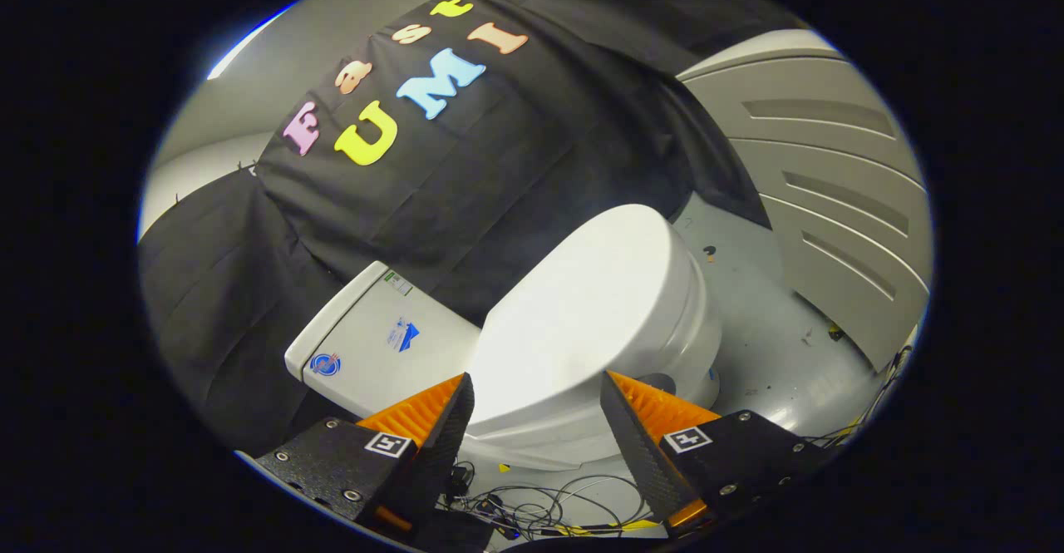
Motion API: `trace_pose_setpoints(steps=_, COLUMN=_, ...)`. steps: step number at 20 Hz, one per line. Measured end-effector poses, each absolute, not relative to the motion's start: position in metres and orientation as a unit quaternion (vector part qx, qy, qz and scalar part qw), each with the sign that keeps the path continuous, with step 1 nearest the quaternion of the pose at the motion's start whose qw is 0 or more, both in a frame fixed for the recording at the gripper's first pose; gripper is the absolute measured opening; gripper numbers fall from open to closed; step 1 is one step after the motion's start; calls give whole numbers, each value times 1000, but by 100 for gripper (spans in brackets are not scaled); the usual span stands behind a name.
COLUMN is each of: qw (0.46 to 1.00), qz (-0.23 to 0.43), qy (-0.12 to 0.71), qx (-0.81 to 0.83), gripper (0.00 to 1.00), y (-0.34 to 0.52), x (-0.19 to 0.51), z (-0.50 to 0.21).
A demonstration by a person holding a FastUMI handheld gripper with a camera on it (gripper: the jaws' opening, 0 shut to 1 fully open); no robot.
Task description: Open the toilet lid.
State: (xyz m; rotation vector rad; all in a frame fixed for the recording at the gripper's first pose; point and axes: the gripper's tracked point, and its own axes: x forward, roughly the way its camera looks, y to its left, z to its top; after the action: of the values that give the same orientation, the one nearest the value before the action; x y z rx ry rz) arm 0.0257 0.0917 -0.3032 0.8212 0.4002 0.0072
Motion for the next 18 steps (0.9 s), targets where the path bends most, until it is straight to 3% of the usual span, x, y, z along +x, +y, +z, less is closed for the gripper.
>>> trace_pose_setpoints(steps=8, qw=846, qz=-34, qy=188, qx=497, gripper=92, y=70, x=21, z=-350)
trace_pose_setpoints(steps=18, qw=784, qz=-61, qy=181, qx=591, gripper=74, y=63, x=28, z=-386)
